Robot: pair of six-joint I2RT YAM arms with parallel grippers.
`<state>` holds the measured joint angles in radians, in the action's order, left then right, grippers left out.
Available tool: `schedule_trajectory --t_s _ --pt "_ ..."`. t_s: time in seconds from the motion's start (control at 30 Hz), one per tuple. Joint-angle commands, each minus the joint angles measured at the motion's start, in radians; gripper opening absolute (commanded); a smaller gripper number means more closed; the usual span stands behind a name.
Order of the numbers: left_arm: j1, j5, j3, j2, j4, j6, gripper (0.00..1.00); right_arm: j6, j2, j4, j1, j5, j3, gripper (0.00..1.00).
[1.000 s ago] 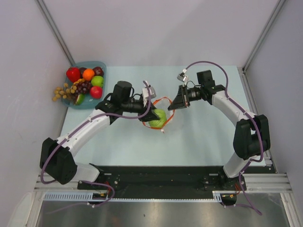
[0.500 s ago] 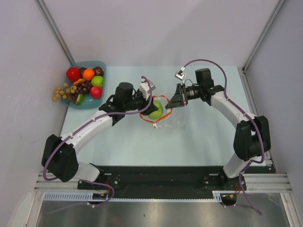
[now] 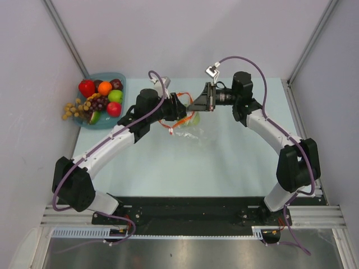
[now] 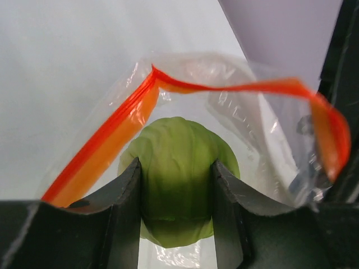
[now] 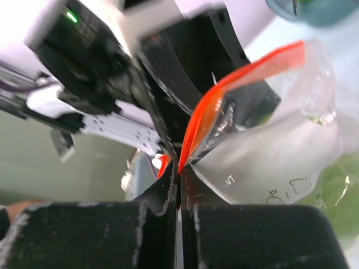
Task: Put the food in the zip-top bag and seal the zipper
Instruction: Place the fake fruit in the zipper food storage bag.
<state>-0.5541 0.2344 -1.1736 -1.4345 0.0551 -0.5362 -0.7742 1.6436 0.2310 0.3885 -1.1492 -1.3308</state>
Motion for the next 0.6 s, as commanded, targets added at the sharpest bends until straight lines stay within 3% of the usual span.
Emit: schedule_trajectory --t_s 0.0,0.13,0.17,0.27,0.4,0.57 --pt "-0.006 -0.004 0.014 0.008 0.011 -0.050 0.20 -0.234 0.018 0.310 -0.010 0.031 -0.036 0.00" --pt "-0.003 0.013 0.026 0.087 0.038 0.059 0.58 -0.182 0.001 0.202 -0.017 0.019 -0.038 0.00" --pt "-0.001 0.020 0.028 0.114 0.045 0.085 0.77 -0.122 -0.008 0.164 -0.022 0.011 -0.036 0.00" --pt "-0.001 0.023 0.013 0.202 0.103 0.195 0.99 -0.015 -0.025 0.032 -0.030 0.002 -0.033 0.00" --pt "0.003 -0.026 -0.034 0.262 0.257 0.342 1.00 0.096 -0.039 -0.085 -0.036 -0.001 -0.031 0.00" --pt "0.014 -0.044 -0.058 0.316 0.310 0.449 0.96 0.162 -0.044 -0.170 -0.030 0.002 -0.031 0.00"
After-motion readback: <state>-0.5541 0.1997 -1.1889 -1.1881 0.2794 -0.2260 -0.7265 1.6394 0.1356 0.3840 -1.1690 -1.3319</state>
